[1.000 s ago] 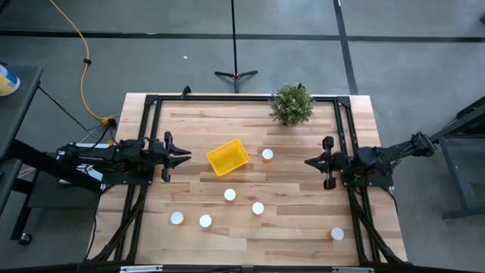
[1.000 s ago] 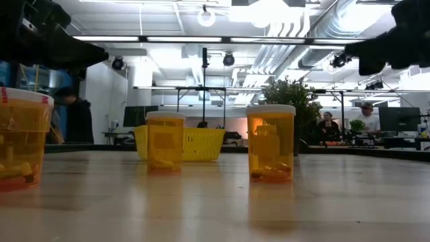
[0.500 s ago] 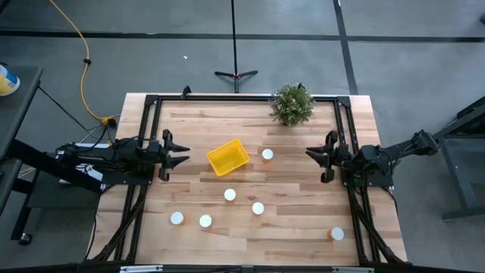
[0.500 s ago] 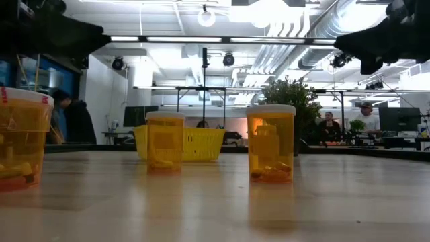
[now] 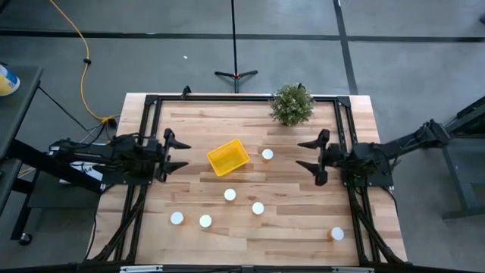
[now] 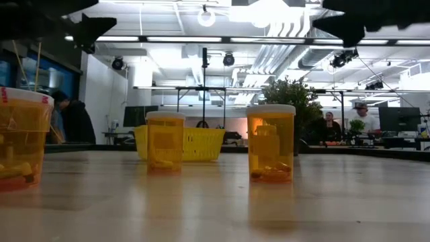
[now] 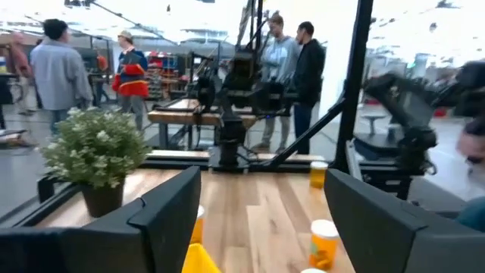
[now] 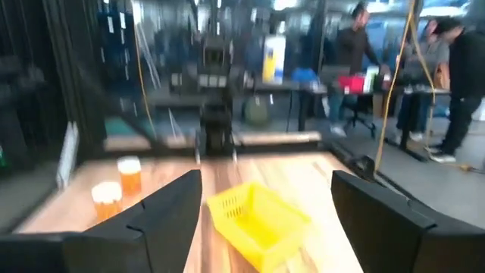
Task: Pick and place pill bottles into a basket
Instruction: Put the yellow pill bottle into the bin
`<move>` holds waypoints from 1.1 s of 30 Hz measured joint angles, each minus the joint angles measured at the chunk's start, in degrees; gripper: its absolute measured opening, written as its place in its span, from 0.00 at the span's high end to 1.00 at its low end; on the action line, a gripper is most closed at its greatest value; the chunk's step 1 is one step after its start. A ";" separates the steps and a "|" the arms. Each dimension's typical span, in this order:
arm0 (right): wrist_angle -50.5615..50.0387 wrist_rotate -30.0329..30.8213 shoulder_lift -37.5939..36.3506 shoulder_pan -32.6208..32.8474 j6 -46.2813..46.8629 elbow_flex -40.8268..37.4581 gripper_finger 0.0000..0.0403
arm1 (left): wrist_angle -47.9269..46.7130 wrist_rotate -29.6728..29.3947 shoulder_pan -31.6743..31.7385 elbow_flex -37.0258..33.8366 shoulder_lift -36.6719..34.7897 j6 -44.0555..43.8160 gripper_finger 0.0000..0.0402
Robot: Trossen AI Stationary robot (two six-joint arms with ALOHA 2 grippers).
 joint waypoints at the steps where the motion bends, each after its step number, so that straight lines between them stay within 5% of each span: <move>1: -3.71 0.40 1.76 0.04 1.37 2.58 0.29 | -0.02 -0.31 0.00 0.29 0.63 0.00 0.24; 6: -19.71 3.73 9.07 0.04 14.84 13.00 0.30 | -0.11 -0.25 0.00 0.82 1.57 0.08 0.28; 24: -51.38 2.45 35.45 4.16 54.62 44.51 0.31 | -1.29 0.66 0.00 0.82 1.54 -0.07 0.28; 33: -70.16 -3.84 48.20 7.54 72.63 60.98 0.31 | -1.24 0.69 0.00 0.82 1.54 -0.11 0.28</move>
